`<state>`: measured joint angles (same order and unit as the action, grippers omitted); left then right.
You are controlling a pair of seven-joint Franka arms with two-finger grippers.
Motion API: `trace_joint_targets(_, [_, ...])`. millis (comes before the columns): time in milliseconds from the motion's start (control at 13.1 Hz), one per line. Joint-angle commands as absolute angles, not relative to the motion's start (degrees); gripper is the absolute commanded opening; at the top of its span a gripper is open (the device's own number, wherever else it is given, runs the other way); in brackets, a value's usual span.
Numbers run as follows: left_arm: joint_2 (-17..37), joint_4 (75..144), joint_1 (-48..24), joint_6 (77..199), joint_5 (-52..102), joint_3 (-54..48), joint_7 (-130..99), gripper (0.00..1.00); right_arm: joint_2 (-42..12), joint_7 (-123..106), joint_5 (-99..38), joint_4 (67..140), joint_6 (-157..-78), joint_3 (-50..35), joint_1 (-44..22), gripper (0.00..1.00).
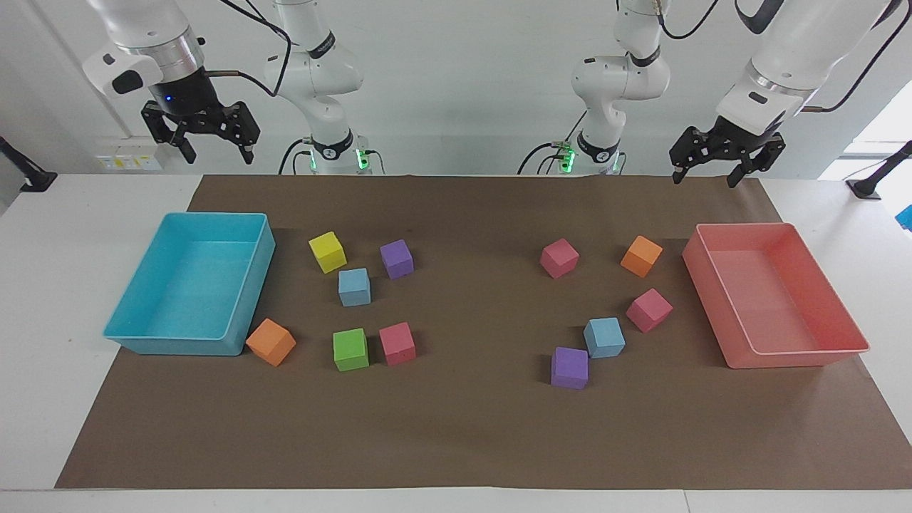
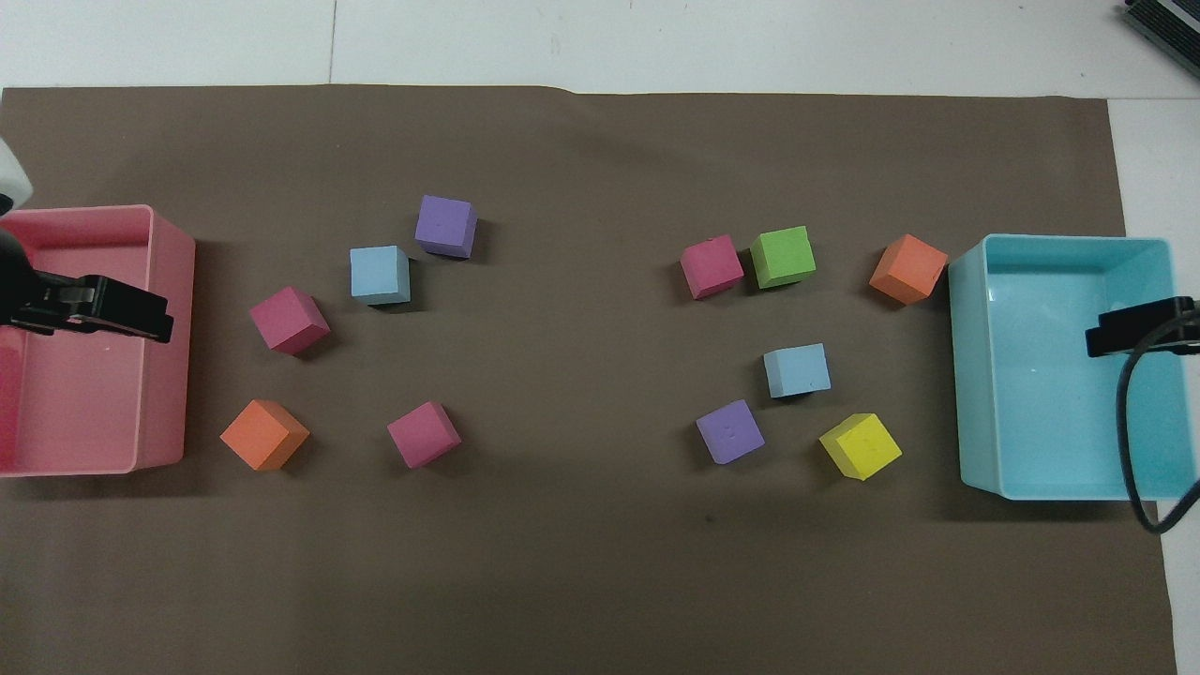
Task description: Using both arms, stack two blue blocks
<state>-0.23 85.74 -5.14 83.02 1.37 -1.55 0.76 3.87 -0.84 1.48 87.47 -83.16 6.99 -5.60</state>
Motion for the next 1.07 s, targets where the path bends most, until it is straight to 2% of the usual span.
trace_joint_targets(0, [-0.3, 85.0, -4.3, 82.2, 1.3, -2.2, 1.0, 1.00, 4.6, -1.2, 1.2, 88.2, -82.9, 6.8, -5.3, 1.00])
trace_joint_targets(992, [-0.3, 85.0, -4.3, 81.8, 1.3, -2.2, 0.8, 1.00, 4.6, -1.2, 1.2, 88.2, -82.9, 6.8, -5.2, 1.00])
